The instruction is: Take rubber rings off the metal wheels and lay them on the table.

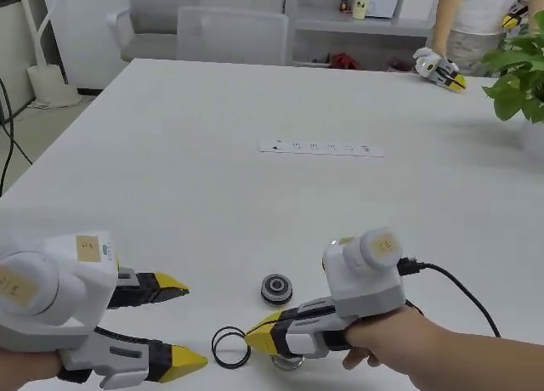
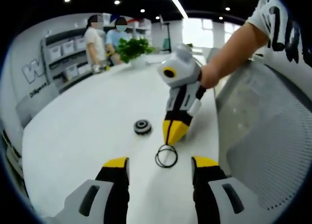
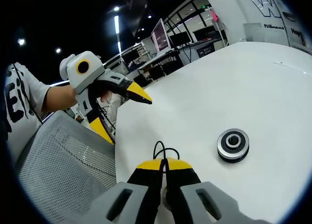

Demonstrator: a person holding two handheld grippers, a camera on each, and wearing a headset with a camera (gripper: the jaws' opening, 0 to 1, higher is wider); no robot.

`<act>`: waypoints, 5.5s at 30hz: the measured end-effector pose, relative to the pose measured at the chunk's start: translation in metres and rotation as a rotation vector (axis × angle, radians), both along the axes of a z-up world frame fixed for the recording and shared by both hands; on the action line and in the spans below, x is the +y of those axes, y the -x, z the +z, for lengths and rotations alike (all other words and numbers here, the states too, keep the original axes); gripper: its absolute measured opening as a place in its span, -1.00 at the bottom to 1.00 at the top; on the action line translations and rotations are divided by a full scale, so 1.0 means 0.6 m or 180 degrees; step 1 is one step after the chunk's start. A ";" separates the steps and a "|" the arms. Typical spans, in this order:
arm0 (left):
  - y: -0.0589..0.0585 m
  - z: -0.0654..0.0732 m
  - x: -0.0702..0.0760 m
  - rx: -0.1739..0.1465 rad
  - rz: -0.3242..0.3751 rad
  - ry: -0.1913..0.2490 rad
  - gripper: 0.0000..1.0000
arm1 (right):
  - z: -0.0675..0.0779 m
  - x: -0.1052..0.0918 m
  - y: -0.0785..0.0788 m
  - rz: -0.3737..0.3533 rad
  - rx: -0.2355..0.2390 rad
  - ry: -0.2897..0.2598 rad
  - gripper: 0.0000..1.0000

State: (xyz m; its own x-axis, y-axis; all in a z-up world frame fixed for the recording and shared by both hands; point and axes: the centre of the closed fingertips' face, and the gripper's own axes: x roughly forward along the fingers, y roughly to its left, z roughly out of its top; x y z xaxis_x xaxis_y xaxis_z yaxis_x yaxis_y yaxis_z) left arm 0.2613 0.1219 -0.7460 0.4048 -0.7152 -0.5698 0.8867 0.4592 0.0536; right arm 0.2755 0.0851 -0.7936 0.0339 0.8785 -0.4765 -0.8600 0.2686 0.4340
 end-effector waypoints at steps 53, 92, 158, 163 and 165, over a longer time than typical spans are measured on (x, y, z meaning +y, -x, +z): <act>-0.065 0.032 -0.021 -0.0092 0.0021 0.0019 0.03 | 0.073 -0.075 -0.075 -0.0362 -0.0512 -0.0077 -0.51; -0.123 -0.013 -0.065 0.0107 -0.0051 -0.0007 -0.04 | 0.025 -0.106 -0.120 -0.0390 -0.0785 0.0131 -0.51; -0.154 -0.073 -0.140 0.0289 -0.0163 0.0011 -0.67 | -0.015 -0.094 -0.125 -0.0373 -0.0779 0.0218 -0.48; -0.159 -0.070 -0.134 0.0233 -0.0143 0.0005 -0.71 | -0.013 -0.090 -0.125 -0.0377 -0.0773 0.0194 -0.48; -0.156 -0.065 -0.131 0.0229 -0.0143 0.0017 -0.71 | -0.012 -0.087 -0.126 -0.0378 -0.0778 0.0182 -0.49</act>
